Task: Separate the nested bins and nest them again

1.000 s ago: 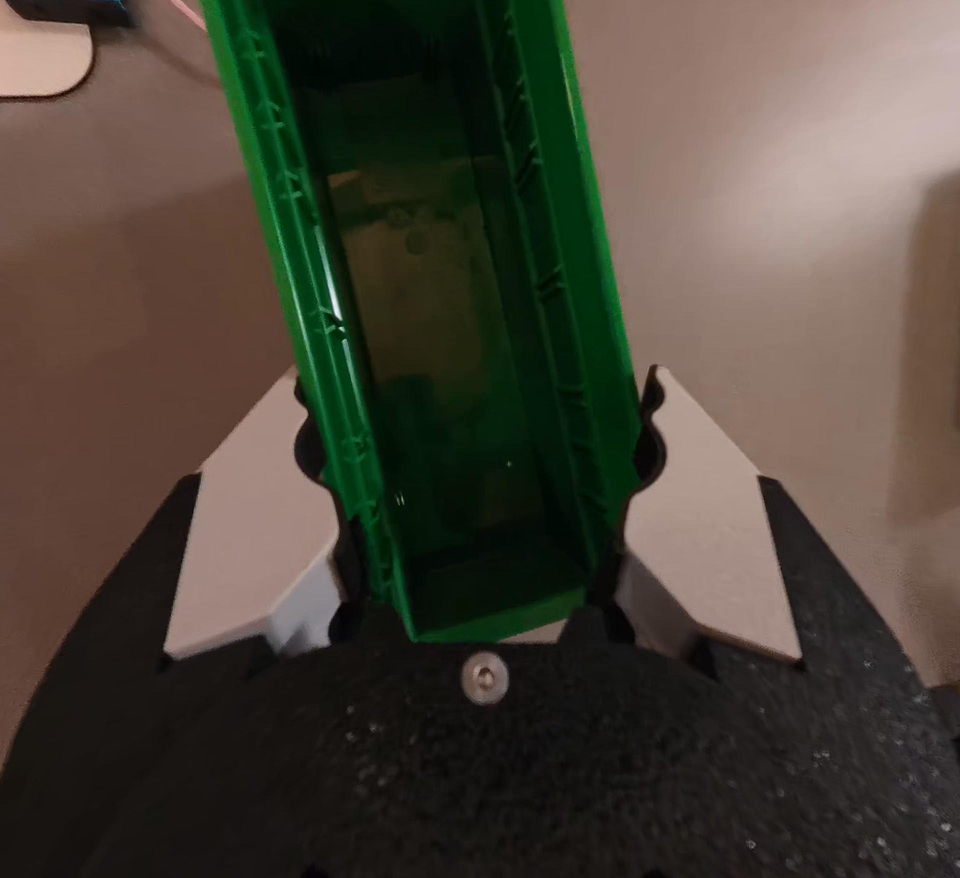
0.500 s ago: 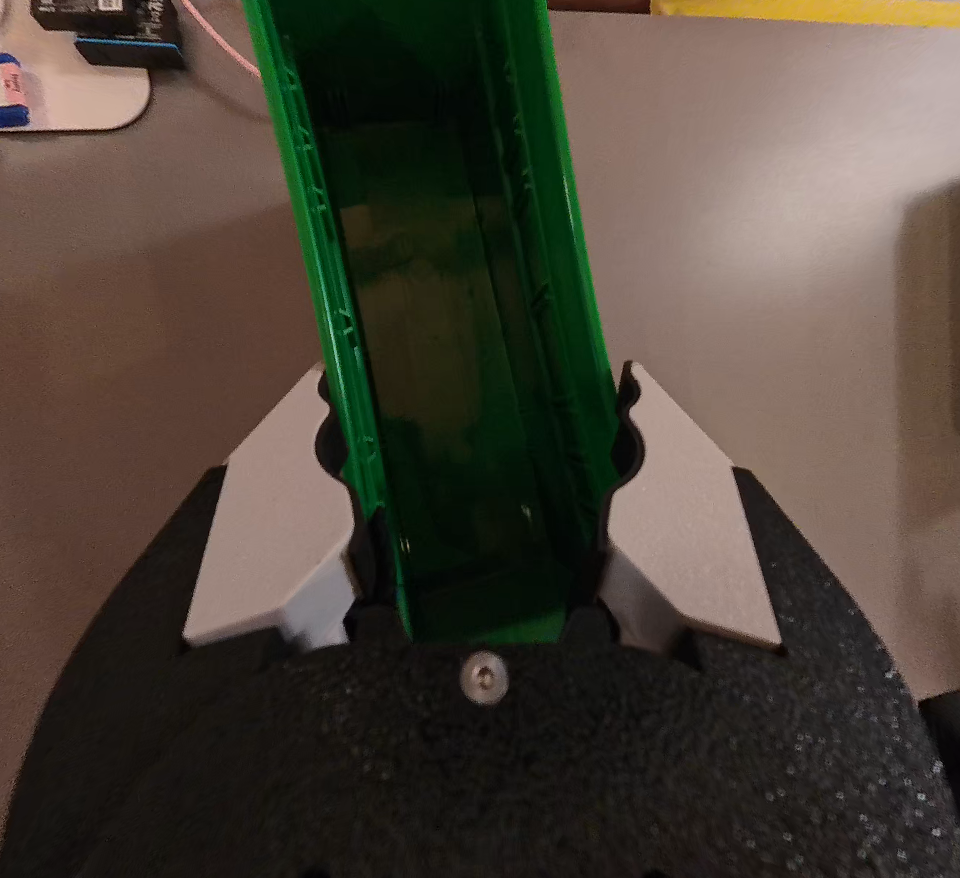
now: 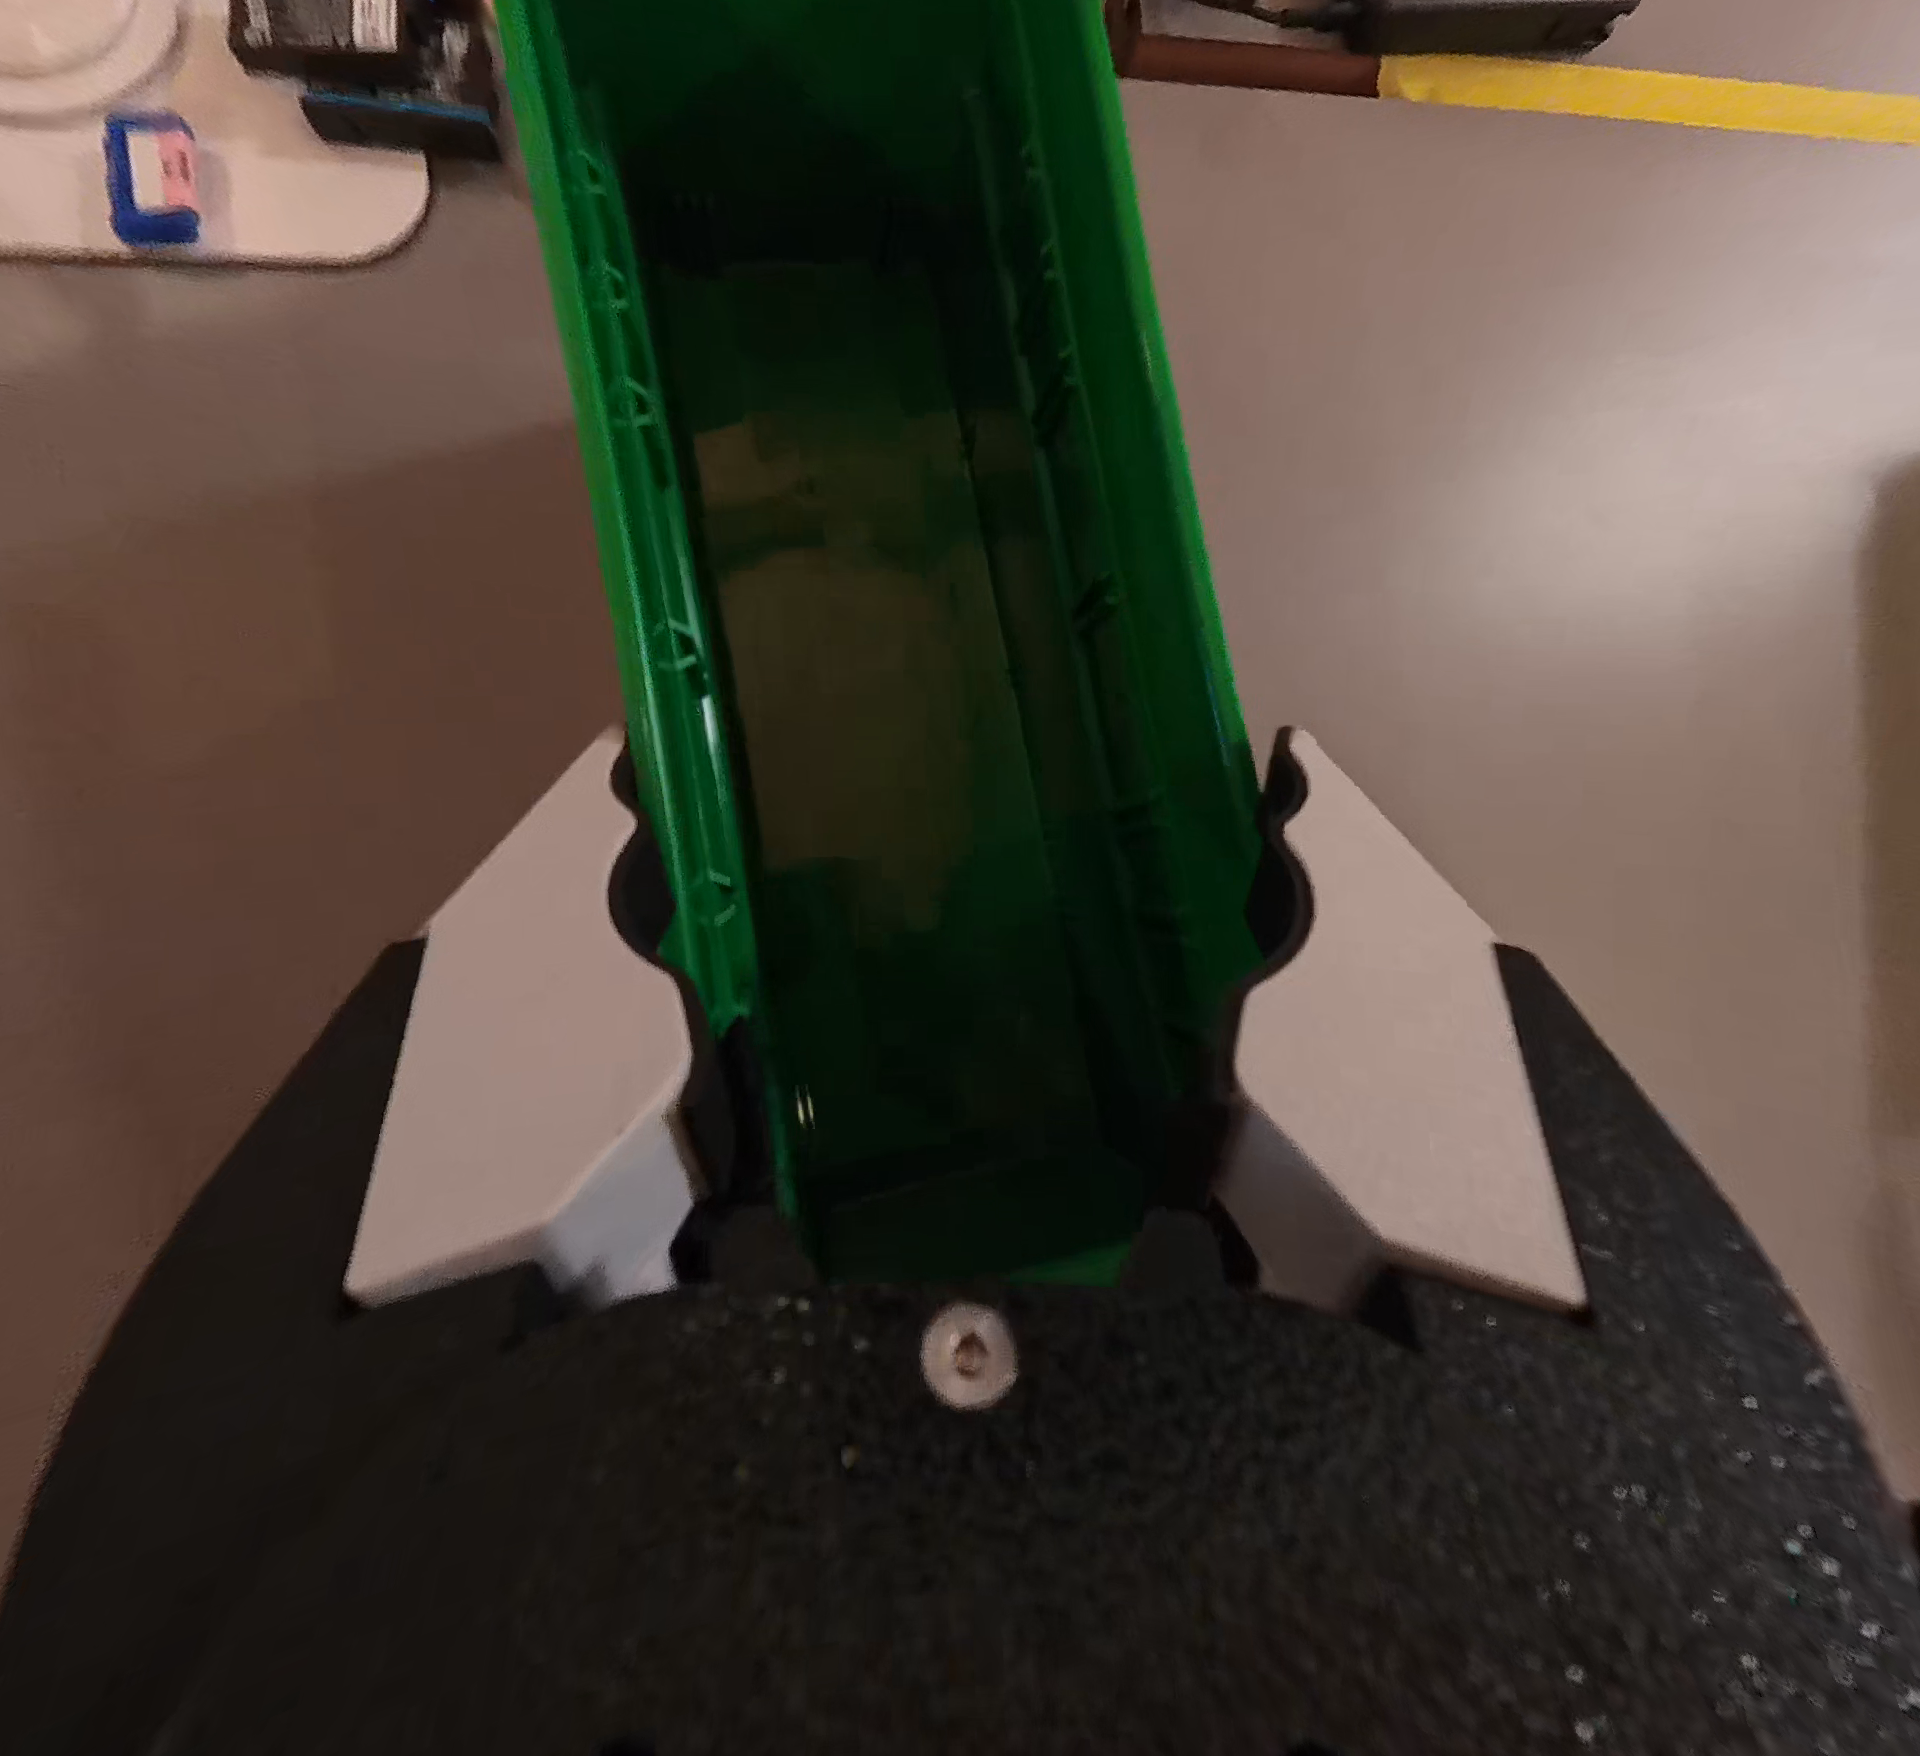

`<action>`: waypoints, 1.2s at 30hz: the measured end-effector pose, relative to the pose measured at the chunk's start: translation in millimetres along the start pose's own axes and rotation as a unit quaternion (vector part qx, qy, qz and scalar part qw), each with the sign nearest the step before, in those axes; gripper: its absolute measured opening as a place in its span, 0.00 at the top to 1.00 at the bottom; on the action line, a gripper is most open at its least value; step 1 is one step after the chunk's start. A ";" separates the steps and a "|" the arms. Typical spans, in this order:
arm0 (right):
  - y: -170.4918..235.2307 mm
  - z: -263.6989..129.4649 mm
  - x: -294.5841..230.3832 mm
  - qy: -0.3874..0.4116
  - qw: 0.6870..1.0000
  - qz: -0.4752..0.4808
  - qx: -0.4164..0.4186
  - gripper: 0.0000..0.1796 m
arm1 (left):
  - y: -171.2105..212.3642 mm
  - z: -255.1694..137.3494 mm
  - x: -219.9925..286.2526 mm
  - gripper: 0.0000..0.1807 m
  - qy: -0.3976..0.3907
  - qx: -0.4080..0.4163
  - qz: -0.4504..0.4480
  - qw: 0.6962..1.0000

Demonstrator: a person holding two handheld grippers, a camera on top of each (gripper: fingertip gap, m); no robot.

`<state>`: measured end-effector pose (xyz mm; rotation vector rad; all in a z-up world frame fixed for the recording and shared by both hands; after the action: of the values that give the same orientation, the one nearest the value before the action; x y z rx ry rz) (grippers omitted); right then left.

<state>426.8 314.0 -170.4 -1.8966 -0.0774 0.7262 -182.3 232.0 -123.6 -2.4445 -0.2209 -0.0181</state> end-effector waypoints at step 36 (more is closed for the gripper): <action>7.2 11.9 -9.7 -0.030 0.999 0.018 -0.033 0.64 | -51.5 -9.6 -7.3 0.45 -0.054 -0.126 0.008 0.990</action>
<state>410.9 316.9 -175.4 -1.9437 -0.1071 0.8141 -197.6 263.8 -84.2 -2.7031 -0.2601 0.0988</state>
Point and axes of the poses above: each gripper's, where its closed fingertips meet, z out along the fingers, y out of its underside, x = y × z across the jaws, the point moved 7 cm from there along -z, back along the fingers, and after that the axes turned 7 degrees about z, right-handed, at the moved point
